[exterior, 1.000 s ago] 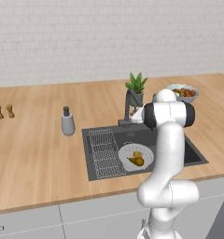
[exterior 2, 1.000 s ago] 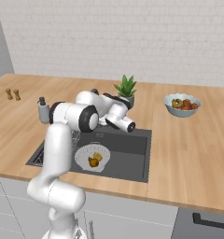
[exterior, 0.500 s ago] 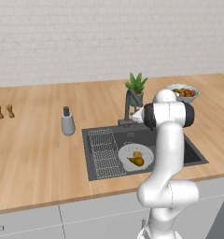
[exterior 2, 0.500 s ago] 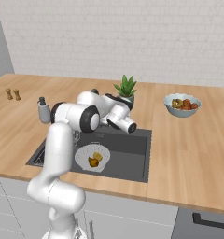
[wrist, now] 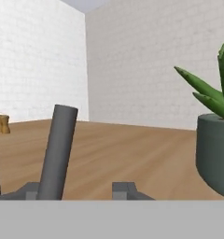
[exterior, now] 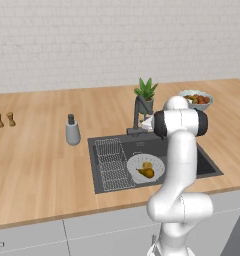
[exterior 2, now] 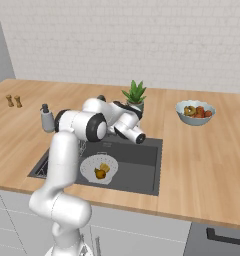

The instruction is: Put the colander in the sink, put the pear, kiwi in the colander, and turn on the sink faucet and pour water over the colander.

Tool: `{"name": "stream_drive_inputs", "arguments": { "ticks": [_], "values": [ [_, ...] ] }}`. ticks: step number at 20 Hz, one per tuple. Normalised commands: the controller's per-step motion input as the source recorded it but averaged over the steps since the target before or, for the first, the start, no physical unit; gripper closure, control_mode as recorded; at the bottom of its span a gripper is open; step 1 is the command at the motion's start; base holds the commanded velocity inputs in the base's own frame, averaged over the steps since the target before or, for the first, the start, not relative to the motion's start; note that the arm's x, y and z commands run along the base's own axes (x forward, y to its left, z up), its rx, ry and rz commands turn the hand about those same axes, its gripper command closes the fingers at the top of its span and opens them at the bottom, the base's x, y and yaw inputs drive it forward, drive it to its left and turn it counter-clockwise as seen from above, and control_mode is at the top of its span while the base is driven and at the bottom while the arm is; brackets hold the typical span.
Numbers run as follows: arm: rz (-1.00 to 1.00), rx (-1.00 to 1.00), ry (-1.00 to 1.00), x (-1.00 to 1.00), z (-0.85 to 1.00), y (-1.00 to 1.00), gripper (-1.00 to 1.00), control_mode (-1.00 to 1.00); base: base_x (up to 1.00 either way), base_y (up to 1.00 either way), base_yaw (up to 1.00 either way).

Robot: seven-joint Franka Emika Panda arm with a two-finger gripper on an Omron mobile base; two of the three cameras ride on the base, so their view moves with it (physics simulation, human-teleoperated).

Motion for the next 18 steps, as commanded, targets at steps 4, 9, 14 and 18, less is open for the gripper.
{"name": "stream_drive_inputs", "arguments": {
  "ticks": [4,9,14,18],
  "values": [
    [-0.05,0.00,0.00,0.28,0.00,-0.51,1.00,-1.00,0.00,0.00,0.00],
    [-0.02,0.00,0.00,0.28,0.00,-0.58,1.00,-1.00,0.00,0.00,0.00],
    [0.00,0.00,0.00,0.22,0.00,-0.66,1.00,-1.00,0.00,0.00,0.00],
    [0.00,0.00,0.00,0.16,-0.03,-0.69,1.00,-1.00,0.00,0.00,0.00]
  ]
}}
